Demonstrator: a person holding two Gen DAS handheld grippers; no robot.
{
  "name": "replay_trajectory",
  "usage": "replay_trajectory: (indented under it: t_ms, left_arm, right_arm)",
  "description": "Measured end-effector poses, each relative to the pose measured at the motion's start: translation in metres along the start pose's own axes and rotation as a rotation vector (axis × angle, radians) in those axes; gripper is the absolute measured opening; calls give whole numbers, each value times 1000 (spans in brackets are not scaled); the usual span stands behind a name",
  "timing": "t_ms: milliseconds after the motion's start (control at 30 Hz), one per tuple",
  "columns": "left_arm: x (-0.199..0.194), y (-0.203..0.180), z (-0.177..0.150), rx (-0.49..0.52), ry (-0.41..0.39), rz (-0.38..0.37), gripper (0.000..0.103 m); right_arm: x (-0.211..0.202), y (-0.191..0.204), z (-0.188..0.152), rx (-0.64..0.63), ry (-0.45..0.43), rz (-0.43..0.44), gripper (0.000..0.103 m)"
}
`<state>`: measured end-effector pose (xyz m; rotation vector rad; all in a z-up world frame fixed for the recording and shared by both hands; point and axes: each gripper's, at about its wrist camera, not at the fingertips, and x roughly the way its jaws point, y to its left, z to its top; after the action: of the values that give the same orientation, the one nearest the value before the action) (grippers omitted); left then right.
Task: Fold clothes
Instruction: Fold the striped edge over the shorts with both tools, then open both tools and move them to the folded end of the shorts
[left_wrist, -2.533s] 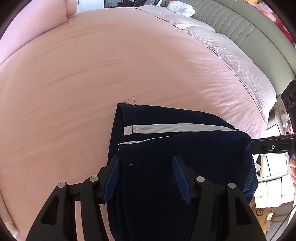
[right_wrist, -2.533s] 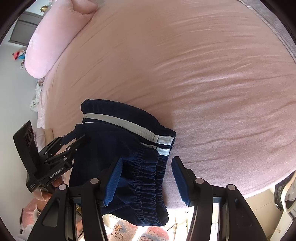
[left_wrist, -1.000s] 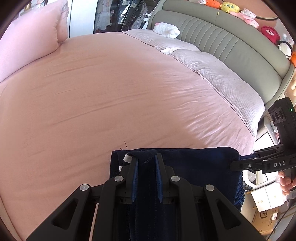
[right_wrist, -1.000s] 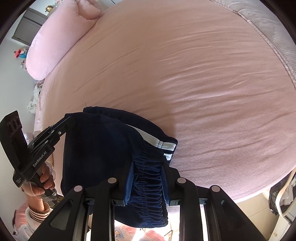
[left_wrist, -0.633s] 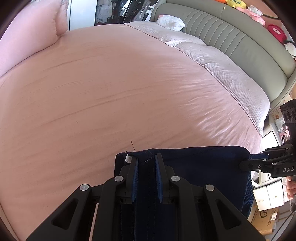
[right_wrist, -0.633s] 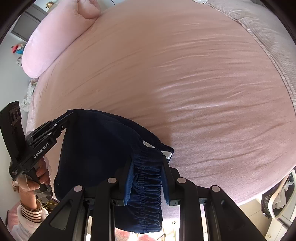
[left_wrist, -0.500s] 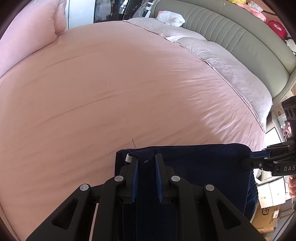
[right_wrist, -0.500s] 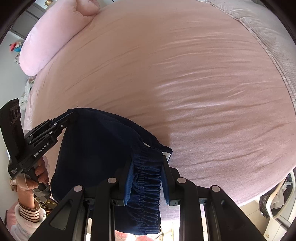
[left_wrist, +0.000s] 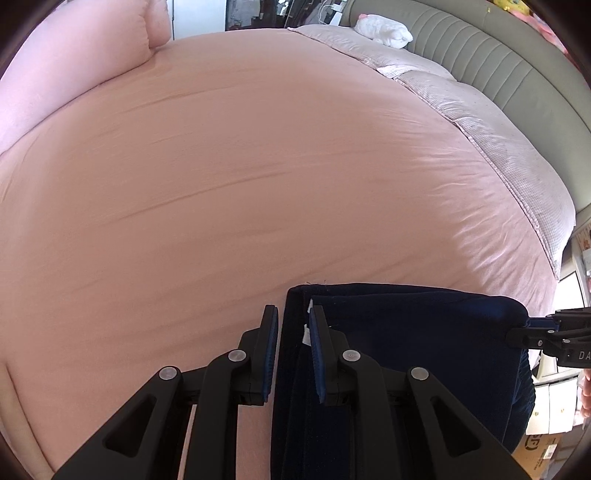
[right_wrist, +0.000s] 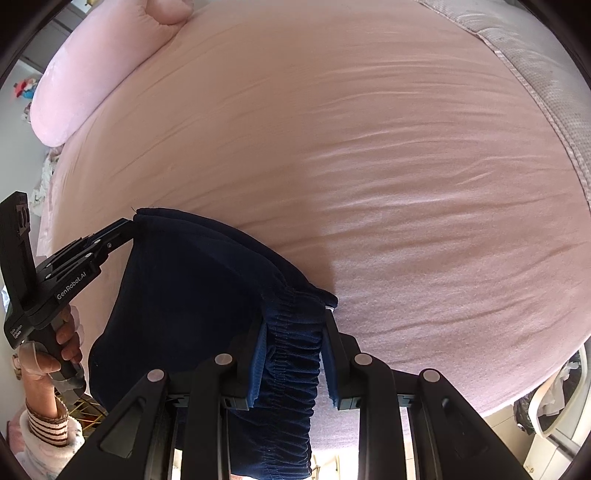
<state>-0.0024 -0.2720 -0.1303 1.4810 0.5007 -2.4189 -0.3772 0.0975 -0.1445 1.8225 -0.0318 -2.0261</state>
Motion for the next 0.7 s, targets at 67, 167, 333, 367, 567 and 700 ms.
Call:
replay_trajectory:
  t_ms: [67,167,333,367,567,700]
  left_arm:
    - [-6,10,-2,-64,12,-45,15]
    - [-20,25,-10,-169,0,-141,15]
    - [-41,33,-31,-211,-5,-162,36]
    - [-44,31,-36,-196,-8,-143,50]
    - [-52,21,-67,-131,25,-132,56]
    - [-50,19,-83,-124,49,-136,56]
  right_arm:
    - [-1,-2,-2,18,5,13,26]
    - [-7,-5,-7,38,6,33,27]
    - [-21,-12,-19,70,-10,52,39]
    - [-24,-12,-21,65,-14,53,40]
    - [-32,-15,-25,45,-9,50,40]
    - [-40,-16,-34,34,15,34,40]
